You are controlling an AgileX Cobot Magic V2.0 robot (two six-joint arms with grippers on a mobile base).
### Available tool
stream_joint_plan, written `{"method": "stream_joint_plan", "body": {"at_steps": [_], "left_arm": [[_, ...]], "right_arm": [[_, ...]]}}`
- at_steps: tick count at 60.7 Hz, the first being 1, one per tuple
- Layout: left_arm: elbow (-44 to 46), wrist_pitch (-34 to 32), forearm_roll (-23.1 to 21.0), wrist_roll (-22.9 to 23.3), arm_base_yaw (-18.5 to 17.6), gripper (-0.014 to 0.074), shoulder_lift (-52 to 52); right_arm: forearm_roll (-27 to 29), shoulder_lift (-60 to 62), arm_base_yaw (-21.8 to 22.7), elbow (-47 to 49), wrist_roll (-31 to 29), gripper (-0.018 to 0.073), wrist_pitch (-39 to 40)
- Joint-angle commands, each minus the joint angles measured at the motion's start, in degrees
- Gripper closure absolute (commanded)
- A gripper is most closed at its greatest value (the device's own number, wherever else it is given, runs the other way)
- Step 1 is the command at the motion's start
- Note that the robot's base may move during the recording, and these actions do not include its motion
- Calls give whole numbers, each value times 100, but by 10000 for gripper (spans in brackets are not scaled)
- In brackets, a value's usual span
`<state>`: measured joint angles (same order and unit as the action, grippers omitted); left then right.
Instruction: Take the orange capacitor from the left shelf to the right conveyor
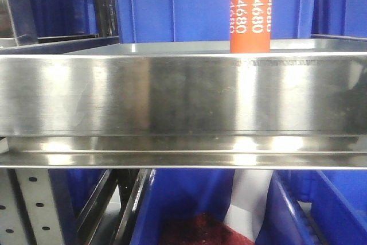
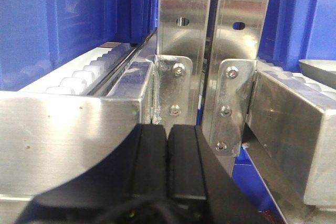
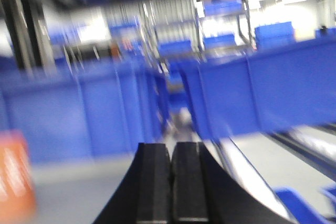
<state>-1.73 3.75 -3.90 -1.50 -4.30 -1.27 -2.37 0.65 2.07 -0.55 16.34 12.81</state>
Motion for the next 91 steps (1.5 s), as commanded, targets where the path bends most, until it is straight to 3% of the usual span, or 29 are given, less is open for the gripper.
{"method": "stream_joint_plan", "body": {"at_steps": [1,11,24,31,34,40,47,91], "left_arm": [[-147,-491,-27,9,-36,722,-31],[-147,-491,-27,9,-36,722,-31],[-147,-491,-27,9,-36,722,-31],[-147,-491,-27,9,-36,722,-31],[-147,-491,-27,9,-36,722,-31],[-147,-491,-27,9,-36,722,-31],[-147,-491,-27,9,-36,722,-31],[-147,-491,-27,9,-36,722,-31]], "right_arm": [[-360,87,-37,705,578,504,457],[-1328,-519,-300,2176,890,504,-1157],[-1252,-2307,-1165,4027,884,498,-2792],[-1096,-3194,-1763,4497,884,452,-3182],[-1096,-3551,-2083,4633,884,380,-3202],[-1096,-4234,-2728,4817,884,146,-3088],[-1177,-4804,-3126,4868,884,-76,-2745],[-1177,-7063,-3069,4868,884,-66,-975]]}}
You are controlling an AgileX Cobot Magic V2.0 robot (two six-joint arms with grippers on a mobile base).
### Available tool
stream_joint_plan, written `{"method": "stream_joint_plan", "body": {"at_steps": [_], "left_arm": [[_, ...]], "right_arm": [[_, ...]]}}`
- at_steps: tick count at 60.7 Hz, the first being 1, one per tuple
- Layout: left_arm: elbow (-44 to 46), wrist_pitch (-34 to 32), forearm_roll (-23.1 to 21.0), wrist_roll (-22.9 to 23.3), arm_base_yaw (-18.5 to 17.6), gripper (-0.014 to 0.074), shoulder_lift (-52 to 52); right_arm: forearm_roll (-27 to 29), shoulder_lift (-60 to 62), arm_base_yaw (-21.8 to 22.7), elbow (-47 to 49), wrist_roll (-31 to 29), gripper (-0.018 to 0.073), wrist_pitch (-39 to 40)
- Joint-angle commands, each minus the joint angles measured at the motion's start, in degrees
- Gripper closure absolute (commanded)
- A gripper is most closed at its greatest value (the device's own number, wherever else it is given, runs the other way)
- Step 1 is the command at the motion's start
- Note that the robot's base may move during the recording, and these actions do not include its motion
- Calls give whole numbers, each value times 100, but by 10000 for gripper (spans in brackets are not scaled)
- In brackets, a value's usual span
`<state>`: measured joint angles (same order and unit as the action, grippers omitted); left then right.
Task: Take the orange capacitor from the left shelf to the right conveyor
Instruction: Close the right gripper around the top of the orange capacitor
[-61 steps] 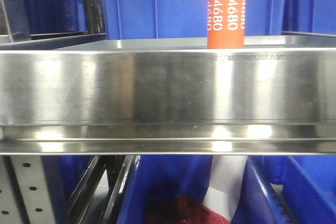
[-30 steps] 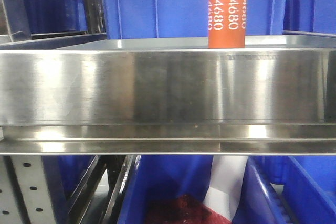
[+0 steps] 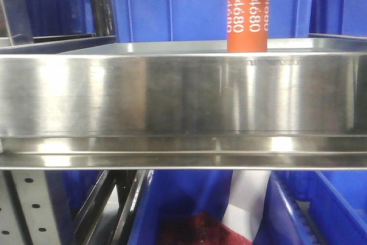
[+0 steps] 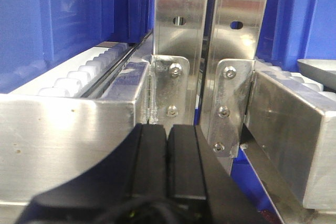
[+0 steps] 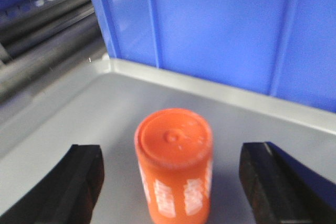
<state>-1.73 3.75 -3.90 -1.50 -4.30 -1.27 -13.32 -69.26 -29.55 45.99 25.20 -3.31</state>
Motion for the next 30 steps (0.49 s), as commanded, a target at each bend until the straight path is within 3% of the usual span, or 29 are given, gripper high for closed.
{"method": "stream_joint_plan", "body": {"at_steps": [1,21,26,30], "left_arm": [[-147,-491,-27,9,-36,722,-31],[-147,-491,-27,9,-36,722,-31],[-147,-491,-27,9,-36,722,-31],[-147,-491,-27,9,-36,722,-31]], "right_arm": [[-82,-111,112,214,-1,-66,664],[-82,-681,150,214,-1,-62,1047],[-82,-741,150,214,-1,-16,1047],[-82,-766,150,214,-1,78,1042]]}}
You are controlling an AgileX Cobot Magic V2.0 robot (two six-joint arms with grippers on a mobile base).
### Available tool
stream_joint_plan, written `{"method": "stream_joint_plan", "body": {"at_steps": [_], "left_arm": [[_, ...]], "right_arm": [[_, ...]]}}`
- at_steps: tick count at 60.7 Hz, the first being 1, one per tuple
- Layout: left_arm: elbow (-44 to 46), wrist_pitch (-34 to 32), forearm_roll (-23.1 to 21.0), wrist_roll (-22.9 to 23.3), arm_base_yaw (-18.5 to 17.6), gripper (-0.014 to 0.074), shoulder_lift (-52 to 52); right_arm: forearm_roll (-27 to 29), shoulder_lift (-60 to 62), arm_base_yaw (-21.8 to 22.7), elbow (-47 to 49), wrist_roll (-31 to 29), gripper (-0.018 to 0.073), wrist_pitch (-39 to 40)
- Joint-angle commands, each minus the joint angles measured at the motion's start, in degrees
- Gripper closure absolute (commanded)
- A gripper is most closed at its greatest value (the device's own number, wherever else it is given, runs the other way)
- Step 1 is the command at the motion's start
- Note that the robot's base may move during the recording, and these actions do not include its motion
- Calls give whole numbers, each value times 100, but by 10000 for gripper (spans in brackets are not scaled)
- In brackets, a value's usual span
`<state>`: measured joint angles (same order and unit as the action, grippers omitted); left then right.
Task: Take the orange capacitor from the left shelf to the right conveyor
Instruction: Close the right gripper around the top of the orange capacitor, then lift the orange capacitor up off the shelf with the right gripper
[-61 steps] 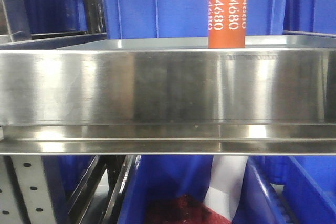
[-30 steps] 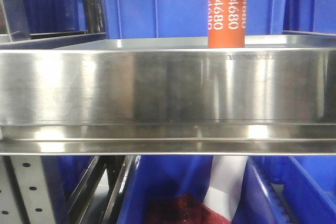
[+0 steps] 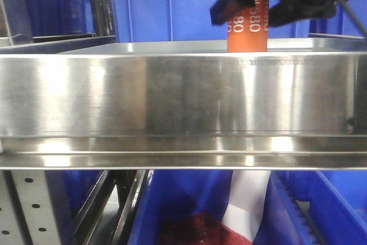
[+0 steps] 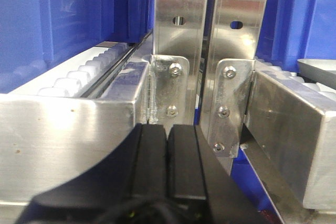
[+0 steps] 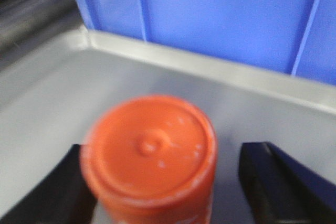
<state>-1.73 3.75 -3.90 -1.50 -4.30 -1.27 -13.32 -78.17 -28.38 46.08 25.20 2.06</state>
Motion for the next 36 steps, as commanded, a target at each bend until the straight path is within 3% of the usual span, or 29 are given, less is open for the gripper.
{"method": "stream_joint_plan", "body": {"at_steps": [1,10,16,36], "left_arm": [[-147,-491,-27,9,-36,722,-31],[-147,-491,-27,9,-36,722,-31],[-147,-491,-27,9,-36,722,-31],[-147,-491,-27,9,-36,722,-31]], "right_arm": [[-82,120,33,205,-1,107,504],[-82,107,33,205,-1,522,463],[-82,107,33,205,-1,481,485],[-82,1236,9,199,-1,508,355]]}}
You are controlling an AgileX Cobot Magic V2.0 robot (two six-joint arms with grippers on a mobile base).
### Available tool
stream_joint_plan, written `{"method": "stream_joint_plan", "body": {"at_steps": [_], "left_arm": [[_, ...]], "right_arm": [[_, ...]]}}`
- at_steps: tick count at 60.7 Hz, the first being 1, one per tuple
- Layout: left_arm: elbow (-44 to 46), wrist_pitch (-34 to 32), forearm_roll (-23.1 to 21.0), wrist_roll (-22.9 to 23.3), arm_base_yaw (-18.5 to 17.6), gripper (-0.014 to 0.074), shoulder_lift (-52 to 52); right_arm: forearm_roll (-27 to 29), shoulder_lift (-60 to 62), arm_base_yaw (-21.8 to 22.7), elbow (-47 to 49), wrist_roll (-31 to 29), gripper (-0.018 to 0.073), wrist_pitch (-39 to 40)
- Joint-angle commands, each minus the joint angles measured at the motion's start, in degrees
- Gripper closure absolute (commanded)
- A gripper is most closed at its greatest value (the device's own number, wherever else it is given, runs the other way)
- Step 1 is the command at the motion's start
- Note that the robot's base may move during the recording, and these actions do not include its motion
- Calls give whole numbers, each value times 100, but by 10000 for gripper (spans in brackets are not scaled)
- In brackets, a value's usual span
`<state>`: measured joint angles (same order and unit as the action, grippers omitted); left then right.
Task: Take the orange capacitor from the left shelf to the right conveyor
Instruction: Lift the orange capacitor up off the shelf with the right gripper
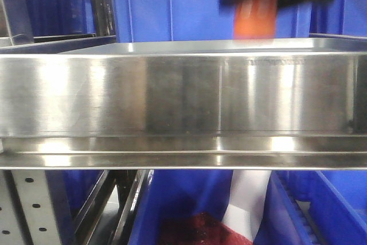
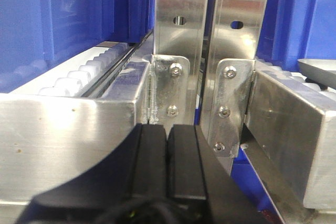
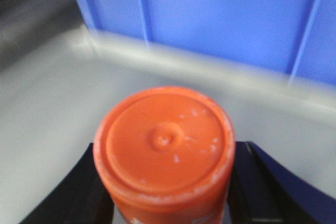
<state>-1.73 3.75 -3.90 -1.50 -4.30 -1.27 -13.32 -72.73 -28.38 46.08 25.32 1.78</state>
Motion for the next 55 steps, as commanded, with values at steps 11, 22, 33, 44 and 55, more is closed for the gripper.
{"method": "stream_joint_plan", "body": {"at_steps": [11,22,33,44,55], "left_arm": [[-147,-491,-27,9,-36,722,-31],[-147,-491,-27,9,-36,722,-31],[-147,-491,-27,9,-36,722,-31],[-147,-491,-27,9,-36,722,-31],[-147,-491,-27,9,-36,722,-31]], "right_arm": [[-125,1868,9,153,-143,508,-298],[-306,3268,9,-227,-211,508,-972],[-306,4979,9,-750,-211,508,-1553],[-306,6517,9,-1133,-211,508,-2156],[-306,7471,9,-1498,-211,509,-2553]]}}
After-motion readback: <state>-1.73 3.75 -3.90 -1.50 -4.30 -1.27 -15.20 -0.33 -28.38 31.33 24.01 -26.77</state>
